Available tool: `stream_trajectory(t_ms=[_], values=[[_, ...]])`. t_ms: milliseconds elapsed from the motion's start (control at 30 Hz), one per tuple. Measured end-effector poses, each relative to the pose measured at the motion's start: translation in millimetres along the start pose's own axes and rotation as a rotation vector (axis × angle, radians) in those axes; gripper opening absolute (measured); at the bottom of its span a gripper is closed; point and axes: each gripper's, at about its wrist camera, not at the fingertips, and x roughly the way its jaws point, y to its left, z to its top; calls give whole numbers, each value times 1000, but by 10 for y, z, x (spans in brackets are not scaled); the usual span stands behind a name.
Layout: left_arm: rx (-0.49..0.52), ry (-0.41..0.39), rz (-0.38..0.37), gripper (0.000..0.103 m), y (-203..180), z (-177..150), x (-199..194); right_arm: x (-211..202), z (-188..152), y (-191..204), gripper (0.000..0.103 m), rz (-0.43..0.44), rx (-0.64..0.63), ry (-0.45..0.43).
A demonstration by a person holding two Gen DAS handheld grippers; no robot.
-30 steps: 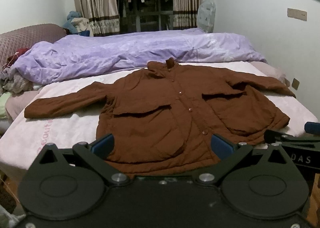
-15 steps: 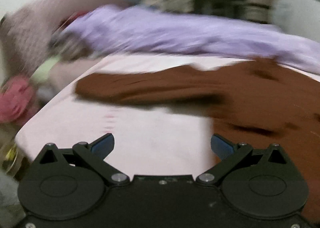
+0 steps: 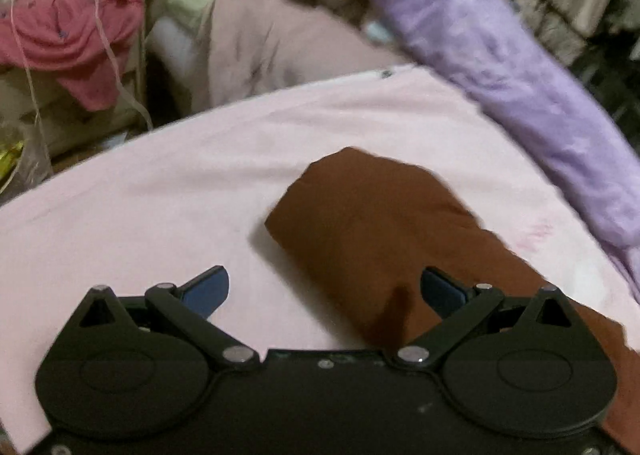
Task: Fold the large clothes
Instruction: 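Grasp the jacket sleeve cuff with the left tool and lift it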
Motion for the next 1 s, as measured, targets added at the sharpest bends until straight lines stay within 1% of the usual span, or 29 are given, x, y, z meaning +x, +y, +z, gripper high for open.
stream_trajectory(t_ms=[33, 67, 100, 167, 200, 233, 267, 300, 333, 367, 400, 433, 467, 500, 567, 667, 733, 800, 900, 1000], values=[[-19, -3, 4, 103, -3, 6, 52, 45, 33, 8, 103, -2, 3, 6], [-11, -40, 14, 103, -7, 34, 62, 79, 68, 17, 103, -1, 5, 10], [-16, -30, 15, 103, -25, 84, 112, 103, 101, 21, 103, 5, 6, 10], [-13, -39, 24, 103, -105, 117, 126, 102, 137, 19, 103, 27, 5, -6], [3, -47, 32, 101, -148, 123, 141, 103, 153, 20, 103, 36, 7, -11], [31, -59, 51, 95, -179, 105, 135, 101, 165, 10, 103, 42, 10, -15], [76, -81, 89, 72, -253, 76, 130, 104, 177, -6, 103, 46, 14, -16], [106, -100, 106, 49, -272, 52, 140, 105, 187, -18, 103, 49, 16, -23], [106, -102, 71, 37, -294, 49, 149, 110, 197, -34, 103, 49, 16, -25], [90, -100, 40, 21, -291, 38, 145, 109, 202, -52, 103, 46, 14, -25], [81, -100, 41, 17, -326, 33, 127, 105, 203, -83, 103, 41, 12, -26], [77, -103, 48, 15, -358, 26, 94, 104, 210, -106, 103, 36, 11, -26], [77, -116, 41, 13, -395, 20, 47, 95, 215, -141, 103, 30, 13, -28], [90, -142, 16, 12, -466, 9, -32, 80, 218, -184, 103, 23, 16, -31], [140, -200, -70, 12, -660, -72, -296, 50, 222, -275, 103, 15, 27, -40], [241, -261, -167, 11, -1146, -232, -727, 39, 230, -421, 103, 6, 49, -44], [281, -286, -275, 11, -1507, -409, -1019, 55, 232, -483, 103, 2, 55, -47], [345, -307, -389, 11, -1914, -686, -1312, 108, 253, -522, 103, -1, 59, -40], [509, -326, -545, 11, -2609, -1304, -1747, 168, 307, -566, 103, -5, 57, -40], [622, -308, -724, 12, -3142, -1799, -1909, 217, 351, -624, 103, 1, 50, -36]])
